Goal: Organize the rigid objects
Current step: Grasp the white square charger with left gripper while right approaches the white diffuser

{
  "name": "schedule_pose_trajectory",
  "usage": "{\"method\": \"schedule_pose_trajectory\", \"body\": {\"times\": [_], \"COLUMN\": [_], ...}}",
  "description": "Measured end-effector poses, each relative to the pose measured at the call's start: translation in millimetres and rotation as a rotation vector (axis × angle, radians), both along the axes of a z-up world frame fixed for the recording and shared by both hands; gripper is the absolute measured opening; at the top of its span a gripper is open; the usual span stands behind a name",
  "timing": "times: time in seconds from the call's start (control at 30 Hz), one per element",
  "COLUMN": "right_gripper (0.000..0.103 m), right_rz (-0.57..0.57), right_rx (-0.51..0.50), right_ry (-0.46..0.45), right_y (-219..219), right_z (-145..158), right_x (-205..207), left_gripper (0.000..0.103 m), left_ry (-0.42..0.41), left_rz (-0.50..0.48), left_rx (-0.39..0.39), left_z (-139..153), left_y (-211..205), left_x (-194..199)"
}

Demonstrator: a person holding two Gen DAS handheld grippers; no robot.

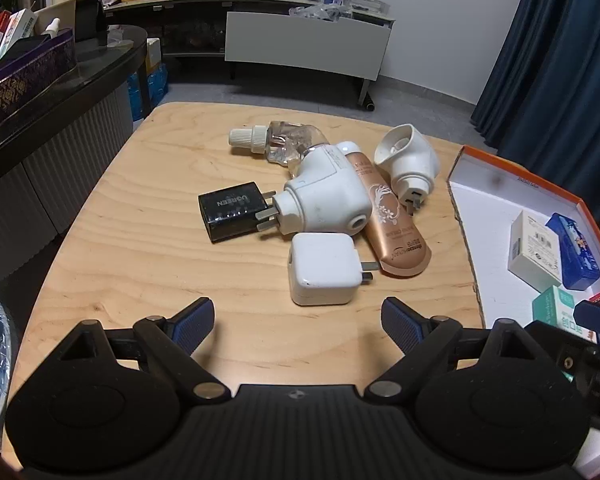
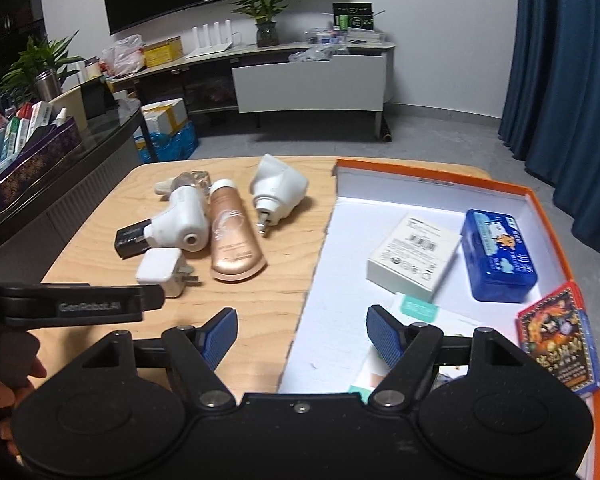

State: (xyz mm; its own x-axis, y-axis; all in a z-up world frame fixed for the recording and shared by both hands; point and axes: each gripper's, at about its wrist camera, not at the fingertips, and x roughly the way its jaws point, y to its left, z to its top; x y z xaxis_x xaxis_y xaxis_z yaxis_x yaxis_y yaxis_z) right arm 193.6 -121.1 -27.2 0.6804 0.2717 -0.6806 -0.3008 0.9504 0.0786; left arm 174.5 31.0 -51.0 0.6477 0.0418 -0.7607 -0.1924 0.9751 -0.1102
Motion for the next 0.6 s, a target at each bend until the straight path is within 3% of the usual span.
{"method": "schedule_pose_trajectory", "body": {"times": [0.6], "right_gripper": [0.086], "right_rz": [0.009], "right_rx": [0.008], "right_ry": [0.026], "right_y": [-0.8], "right_z": [-8.7], "right_x": [5.6], "left_gripper": [0.093], "left_ry": [0.020], "left_rz": [0.011], "left_rx": [0.027], "left_z": [-4.8], "left_y": [-2.4], "left_x": [14.0]}}
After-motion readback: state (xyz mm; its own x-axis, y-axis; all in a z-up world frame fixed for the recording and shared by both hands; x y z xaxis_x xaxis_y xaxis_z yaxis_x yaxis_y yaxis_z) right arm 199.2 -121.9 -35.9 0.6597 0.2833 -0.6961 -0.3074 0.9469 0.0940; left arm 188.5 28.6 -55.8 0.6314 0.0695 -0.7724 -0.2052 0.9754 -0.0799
